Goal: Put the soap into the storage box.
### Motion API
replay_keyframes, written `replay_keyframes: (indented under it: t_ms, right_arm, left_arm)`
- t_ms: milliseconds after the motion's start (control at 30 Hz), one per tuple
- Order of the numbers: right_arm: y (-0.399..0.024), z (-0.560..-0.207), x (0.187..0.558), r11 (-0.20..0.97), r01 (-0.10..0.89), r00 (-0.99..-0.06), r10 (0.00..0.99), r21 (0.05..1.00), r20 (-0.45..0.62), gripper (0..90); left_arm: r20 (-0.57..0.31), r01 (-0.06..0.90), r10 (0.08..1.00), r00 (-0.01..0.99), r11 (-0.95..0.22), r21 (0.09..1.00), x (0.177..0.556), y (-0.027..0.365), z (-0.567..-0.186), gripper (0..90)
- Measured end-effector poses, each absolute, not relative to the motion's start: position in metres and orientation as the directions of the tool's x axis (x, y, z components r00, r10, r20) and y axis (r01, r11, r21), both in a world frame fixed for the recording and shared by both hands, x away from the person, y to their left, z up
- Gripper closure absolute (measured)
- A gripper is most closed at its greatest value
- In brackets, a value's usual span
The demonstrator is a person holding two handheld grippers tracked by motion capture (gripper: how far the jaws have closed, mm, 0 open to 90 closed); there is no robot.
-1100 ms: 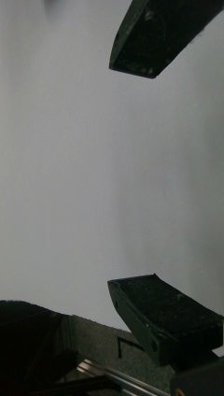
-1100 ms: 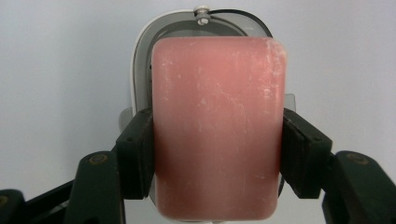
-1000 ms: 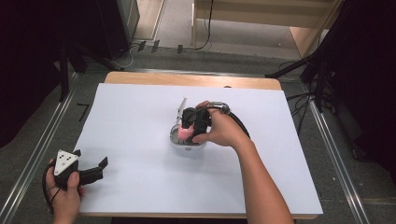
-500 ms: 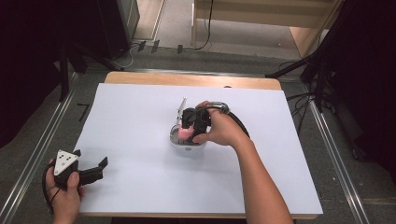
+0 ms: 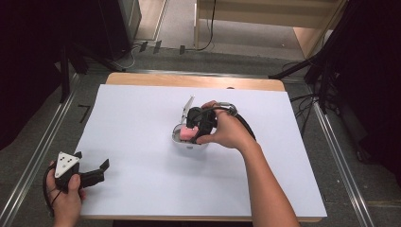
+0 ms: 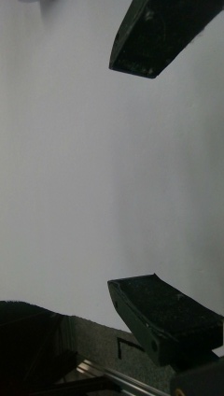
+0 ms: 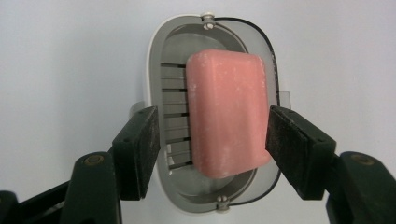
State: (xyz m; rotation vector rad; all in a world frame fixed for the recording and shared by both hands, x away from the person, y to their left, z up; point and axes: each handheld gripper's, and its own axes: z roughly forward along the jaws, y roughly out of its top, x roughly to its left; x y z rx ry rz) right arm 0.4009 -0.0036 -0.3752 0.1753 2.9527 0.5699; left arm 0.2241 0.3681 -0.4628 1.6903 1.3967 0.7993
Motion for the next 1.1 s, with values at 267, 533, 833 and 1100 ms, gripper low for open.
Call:
replay_keyframes:
  t_ms: [267,533,833,1100]
  right_arm:
    - [-0.025,-0.374,0.394,0.896,0.142,-0.977,0.195,0.421,-0.086,32.7]
    - [-0.047,-0.378,0.390,0.877,0.184,-0.969,0.239,0.444,-0.069,30.7]
    - [-0.063,-0.382,0.386,0.867,0.210,-0.963,0.263,0.452,-0.058,28.0]
    - [-0.077,-0.390,0.382,0.843,0.258,-0.947,0.318,0.471,-0.050,22.6]
  left_arm:
    - [-0.008,0.487,0.980,0.198,-0.091,0.869,0.225,0.368,-0.463,0.0]
    - [-0.003,0.493,0.980,0.197,-0.097,0.864,0.225,0.367,-0.463,0.0]
    - [-0.004,0.494,0.980,0.197,-0.096,0.864,0.226,0.367,-0.463,0.0]
    - [-0.002,0.498,0.980,0.197,-0.099,0.861,0.226,0.366,-0.463,0.0]
